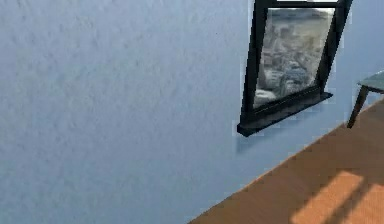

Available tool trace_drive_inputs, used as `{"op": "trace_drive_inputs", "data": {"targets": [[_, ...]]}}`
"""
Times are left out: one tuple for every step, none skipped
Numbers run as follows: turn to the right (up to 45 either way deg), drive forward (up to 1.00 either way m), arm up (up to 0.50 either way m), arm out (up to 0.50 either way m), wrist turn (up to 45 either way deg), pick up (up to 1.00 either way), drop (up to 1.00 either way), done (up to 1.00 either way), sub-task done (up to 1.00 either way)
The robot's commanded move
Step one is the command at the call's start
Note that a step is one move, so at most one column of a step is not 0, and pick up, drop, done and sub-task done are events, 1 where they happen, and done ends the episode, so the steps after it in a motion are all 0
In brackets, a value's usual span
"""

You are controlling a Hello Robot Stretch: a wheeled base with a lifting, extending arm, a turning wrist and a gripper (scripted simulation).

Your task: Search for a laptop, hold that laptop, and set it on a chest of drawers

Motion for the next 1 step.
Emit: {"op": "trace_drive_inputs", "data": {"targets": [[12.0,0.0,0.0,0.0,0.0,0.0,0.0,0.0,0.0]]}}
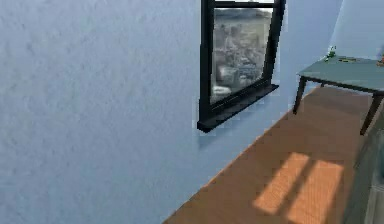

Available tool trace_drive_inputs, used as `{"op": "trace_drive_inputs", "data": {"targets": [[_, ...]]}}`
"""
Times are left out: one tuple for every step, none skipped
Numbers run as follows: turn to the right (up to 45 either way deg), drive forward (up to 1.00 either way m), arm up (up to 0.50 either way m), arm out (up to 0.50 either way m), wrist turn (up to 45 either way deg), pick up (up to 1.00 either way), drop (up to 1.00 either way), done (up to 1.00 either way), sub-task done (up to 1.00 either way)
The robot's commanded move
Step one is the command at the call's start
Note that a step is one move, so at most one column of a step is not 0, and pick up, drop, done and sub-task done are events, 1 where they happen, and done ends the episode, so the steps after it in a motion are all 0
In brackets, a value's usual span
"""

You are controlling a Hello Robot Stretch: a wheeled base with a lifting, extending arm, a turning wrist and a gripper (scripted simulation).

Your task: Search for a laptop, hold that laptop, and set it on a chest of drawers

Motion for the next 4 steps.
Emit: {"op": "trace_drive_inputs", "data": {"targets": [[0.0,0.2,0.0,0.0,0.0,0.0,0.0,0.0,0.0],[36.0,0.0,0.0,0.0,0.0,0.0,0.0,0.0,0.0],[0.0,0.8,0.0,0.0,0.0,0.0,0.0,0.0,0.0],[-9.0,0.0,0.0,0.0,0.0,0.0,0.0,0.0,0.0]]}}
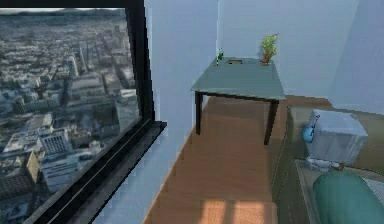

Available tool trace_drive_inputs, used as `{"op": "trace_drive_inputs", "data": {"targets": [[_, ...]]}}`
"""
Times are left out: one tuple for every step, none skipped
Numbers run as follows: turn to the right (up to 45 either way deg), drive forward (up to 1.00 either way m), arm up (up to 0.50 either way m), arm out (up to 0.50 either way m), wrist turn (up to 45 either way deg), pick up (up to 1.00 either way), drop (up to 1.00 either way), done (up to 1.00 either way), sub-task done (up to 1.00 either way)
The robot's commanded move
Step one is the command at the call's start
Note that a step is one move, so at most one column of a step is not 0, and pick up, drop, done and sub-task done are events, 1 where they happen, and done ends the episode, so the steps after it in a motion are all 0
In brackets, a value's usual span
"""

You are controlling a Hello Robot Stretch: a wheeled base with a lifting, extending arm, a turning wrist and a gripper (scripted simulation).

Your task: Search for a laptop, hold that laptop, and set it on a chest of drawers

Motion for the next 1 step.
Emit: {"op": "trace_drive_inputs", "data": {"targets": [[0.0,0.0,0.5,0.0,0.0,0.0,0.0,0.0,0.0]]}}
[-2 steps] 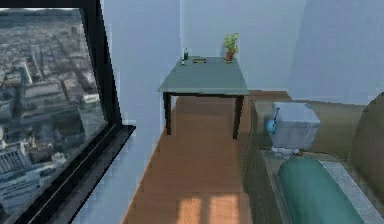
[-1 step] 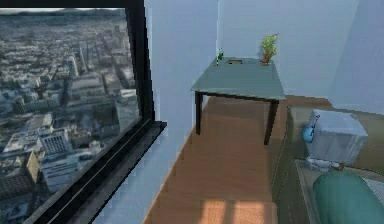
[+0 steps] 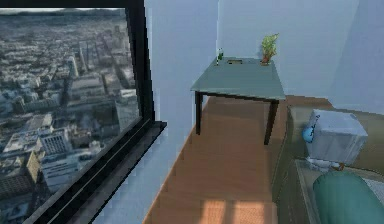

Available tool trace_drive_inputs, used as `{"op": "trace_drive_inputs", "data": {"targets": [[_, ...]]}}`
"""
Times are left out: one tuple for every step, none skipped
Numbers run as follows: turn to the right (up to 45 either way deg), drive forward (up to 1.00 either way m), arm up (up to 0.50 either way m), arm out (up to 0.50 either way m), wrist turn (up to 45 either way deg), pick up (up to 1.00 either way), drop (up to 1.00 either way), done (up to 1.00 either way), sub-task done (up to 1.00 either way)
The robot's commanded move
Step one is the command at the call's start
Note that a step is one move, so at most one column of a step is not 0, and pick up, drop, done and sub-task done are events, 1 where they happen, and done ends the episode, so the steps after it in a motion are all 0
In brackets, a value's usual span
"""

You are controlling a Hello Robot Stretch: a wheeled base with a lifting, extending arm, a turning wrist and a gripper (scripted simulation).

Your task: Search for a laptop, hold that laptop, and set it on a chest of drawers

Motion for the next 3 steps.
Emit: {"op": "trace_drive_inputs", "data": {"targets": [[0.0,0.0,0.12,0.0,0.0,0.0,0.0,0.0,0.0],[0.0,0.0,0.0,0.22,0.0,0.0,0.0,0.0,0.0],[0.0,0.0,0.0,0.0,45.0,0.0,0.0,0.0,0.0]]}}
